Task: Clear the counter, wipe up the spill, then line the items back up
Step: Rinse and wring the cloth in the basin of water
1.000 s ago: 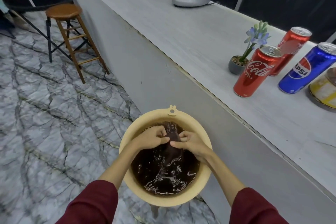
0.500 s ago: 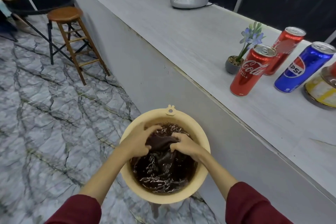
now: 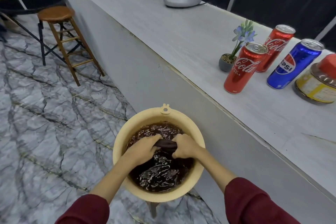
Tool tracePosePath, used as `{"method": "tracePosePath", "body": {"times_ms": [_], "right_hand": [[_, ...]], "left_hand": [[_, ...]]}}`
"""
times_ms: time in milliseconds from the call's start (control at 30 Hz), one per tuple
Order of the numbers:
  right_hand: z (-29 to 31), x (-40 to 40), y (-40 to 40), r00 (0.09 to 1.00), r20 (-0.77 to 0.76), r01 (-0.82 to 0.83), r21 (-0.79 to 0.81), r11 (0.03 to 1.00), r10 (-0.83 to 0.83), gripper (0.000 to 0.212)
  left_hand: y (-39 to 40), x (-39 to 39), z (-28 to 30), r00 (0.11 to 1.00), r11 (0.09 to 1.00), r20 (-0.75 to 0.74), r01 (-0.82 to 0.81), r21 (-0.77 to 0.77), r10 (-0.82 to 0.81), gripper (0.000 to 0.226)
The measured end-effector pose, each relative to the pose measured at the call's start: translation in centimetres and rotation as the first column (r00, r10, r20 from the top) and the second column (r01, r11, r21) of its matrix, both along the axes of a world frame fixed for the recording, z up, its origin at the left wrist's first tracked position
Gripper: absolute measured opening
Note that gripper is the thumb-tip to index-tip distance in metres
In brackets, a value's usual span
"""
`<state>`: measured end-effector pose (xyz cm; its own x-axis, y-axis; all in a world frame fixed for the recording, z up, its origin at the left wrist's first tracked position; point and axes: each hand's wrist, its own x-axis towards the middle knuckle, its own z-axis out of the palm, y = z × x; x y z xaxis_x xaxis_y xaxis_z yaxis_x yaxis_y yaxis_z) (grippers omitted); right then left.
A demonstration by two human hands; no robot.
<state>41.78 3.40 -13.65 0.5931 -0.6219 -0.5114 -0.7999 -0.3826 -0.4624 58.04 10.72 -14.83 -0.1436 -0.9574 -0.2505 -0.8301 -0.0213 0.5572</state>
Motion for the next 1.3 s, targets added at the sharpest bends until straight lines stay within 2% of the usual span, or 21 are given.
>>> {"method": "tracePosePath", "body": {"times_ms": [133, 233, 267, 367, 467, 600, 700, 767, 867, 933, 1000, 1067, 1133, 1200, 1300], "right_hand": [[0.7, -0.5, -0.7, 0.996, 0.09, -0.015, 0.098, 0.995, 0.006, 0.019], [0.9, -0.4, -0.7, 0.987, 0.157, 0.019, 0.116, 0.993, -0.037, 0.014], [0.8, -0.4, -0.6, 0.985, 0.166, 0.026, 0.115, 0.993, -0.045, 0.015], [0.6, -0.5, -0.3, 0.982, 0.179, 0.026, 0.159, 0.987, -0.054, 0.019], [0.7, -0.5, -0.1, 0.988, 0.153, 0.006, 0.177, 0.984, -0.034, 0.026], [1.3, 0.0, -0.4, 0.985, 0.169, 0.02, 0.084, 0.996, -0.034, 0.014], [1.5, -0.3, -0.4, 0.965, 0.22, 0.085, 0.253, 0.964, -0.143, 0.007], [1.6, -0.4, -0.4, 0.961, 0.21, 0.112, 0.307, 0.945, -0.182, 0.01], [2.2, 0.0, -0.7, 0.977, 0.135, 0.122, 0.283, 0.951, -0.166, 0.026], [2.6, 0.5, -0.9, 0.978, 0.09, 0.157, 0.28, 0.947, -0.188, 0.027], [2.7, 1.1, -1.0, 0.971, 0.121, 0.181, 0.189, 0.965, -0.206, 0.019], [2.4, 1.4, -0.9, 0.984, 0.145, 0.107, -0.022, 0.994, -0.103, 0.024], [2.4, 1.6, -0.4, 0.996, 0.076, -0.017, -0.237, 0.971, 0.036, 0.027], [2.6, 1.6, -0.2, 0.992, -0.014, -0.124, -0.384, 0.915, 0.129, 0.023], [2.8, 1.3, -0.2, 0.954, -0.119, -0.29, -0.586, 0.756, 0.274, 0.004]], "left_hand": [[0.3, -0.2, 0.1, 0.994, 0.998, -0.112, -0.009, 0.059, 0.016, 0.011], [0.6, 0.0, 0.2, 0.998, 0.996, -0.063, 0.008, 0.089, -0.002, 0.039], [0.6, 0.1, 0.3, 1.0, 0.997, -0.023, 0.006, 0.082, -0.004, 0.038], [0.4, 0.8, 0.4, 1.0, 0.998, -0.011, 0.001, 0.056, 0.0, 0.008], [0.2, 1.2, 0.5, 0.998, 0.998, -0.057, 0.016, 0.058, -0.013, 0.017], [0.0, 0.7, 0.8, 0.971, 0.991, -0.22, -0.066, 0.114, 0.09, 0.01], [-0.2, 0.6, 1.3, 0.946, 0.988, -0.3, -0.087, 0.131, 0.123, 0.011], [-0.4, 0.7, 1.5, 0.965, 0.989, -0.242, -0.077, 0.124, 0.105, 0.011], [-0.6, 0.4, 2.0, 0.997, 0.996, -0.006, -0.08, 0.034, 0.08, 0.02], [-0.8, 0.1, 2.5, 0.989, 0.997, 0.126, -0.073, -0.033, 0.076, 0.021], [-1.3, -0.2, 3.3, 0.973, 0.995, 0.222, -0.052, -0.084, 0.069, 0.022], [-1.6, -0.3, 4.0, 0.964, 0.991, 0.258, -0.037, -0.128, 0.069, 0.013], [-1.7, -0.3, 4.2, 0.966, 0.992, 0.251, -0.031, -0.119, 0.06, 0.032], [-1.8, -0.2, 3.7, 0.987, 0.996, 0.149, -0.056, -0.064, 0.065, 0.038], [-1.9, -0.1, 3.3, 0.99, 0.992, -0.081, -0.109, 0.071, 0.114, 0.033]]}}
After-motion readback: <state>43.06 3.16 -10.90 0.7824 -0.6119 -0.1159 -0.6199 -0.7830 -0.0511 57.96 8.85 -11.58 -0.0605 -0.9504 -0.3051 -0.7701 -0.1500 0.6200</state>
